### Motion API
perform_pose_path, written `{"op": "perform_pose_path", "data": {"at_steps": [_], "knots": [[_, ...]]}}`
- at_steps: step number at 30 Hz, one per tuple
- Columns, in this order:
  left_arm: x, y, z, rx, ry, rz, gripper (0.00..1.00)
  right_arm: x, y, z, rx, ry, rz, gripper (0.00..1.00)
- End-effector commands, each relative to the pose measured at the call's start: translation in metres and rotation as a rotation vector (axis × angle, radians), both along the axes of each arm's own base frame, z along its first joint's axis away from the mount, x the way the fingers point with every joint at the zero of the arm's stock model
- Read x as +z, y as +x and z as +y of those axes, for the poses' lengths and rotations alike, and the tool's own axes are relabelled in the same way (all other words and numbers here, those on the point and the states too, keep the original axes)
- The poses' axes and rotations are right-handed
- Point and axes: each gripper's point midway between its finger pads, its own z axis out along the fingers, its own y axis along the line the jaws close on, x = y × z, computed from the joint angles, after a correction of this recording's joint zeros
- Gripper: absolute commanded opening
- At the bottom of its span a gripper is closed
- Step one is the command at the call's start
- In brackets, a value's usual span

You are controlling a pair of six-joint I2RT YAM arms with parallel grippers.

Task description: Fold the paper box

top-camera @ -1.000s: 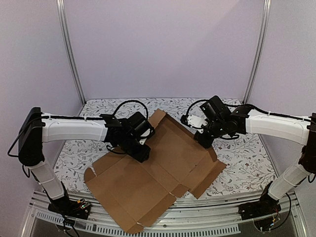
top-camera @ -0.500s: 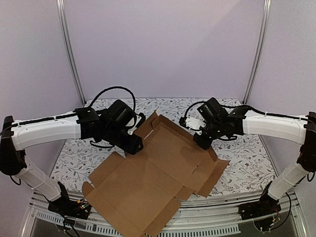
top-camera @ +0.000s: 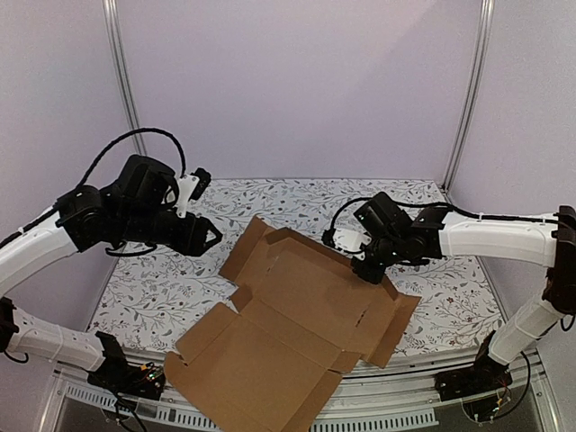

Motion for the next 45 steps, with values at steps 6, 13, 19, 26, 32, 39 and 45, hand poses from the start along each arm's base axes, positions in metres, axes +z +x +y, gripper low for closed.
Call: {"op": "perform_pose_path", "data": {"at_steps": [6, 13, 19, 26, 32, 39, 45], "knots": [[-0.022, 0.014, 0.035, 0.101, -0.021, -0.003, 0.54, 0.042, -0.007, 0.016, 0.115, -0.021, -0.216, 0.00], [-0.044, 0.030, 0.057, 0.220, -0.109, 0.015, 0.52, 0.071, -0.012, 0.026, 0.233, -0.106, -0.393, 0.00], [-0.050, 0.040, 0.069, 0.344, -0.220, 0.004, 0.50, 0.090, -0.004, 0.026, 0.244, -0.179, -0.501, 0.00], [-0.076, 0.054, 0.060, 0.361, -0.275, 0.001, 0.49, 0.102, -0.017, 0.033, 0.325, -0.204, -0.587, 0.00], [-0.090, 0.066, 0.044, 0.326, -0.318, 0.011, 0.49, 0.115, -0.027, 0.032, 0.335, -0.202, -0.626, 0.00], [-0.098, 0.063, 0.006, 0.156, -0.406, 0.083, 0.49, 0.123, -0.029, 0.027, 0.301, -0.189, -0.649, 0.00], [-0.108, 0.056, -0.016, 0.059, -0.447, 0.160, 0.49, 0.120, -0.028, 0.026, 0.283, -0.177, -0.647, 0.00]]}}
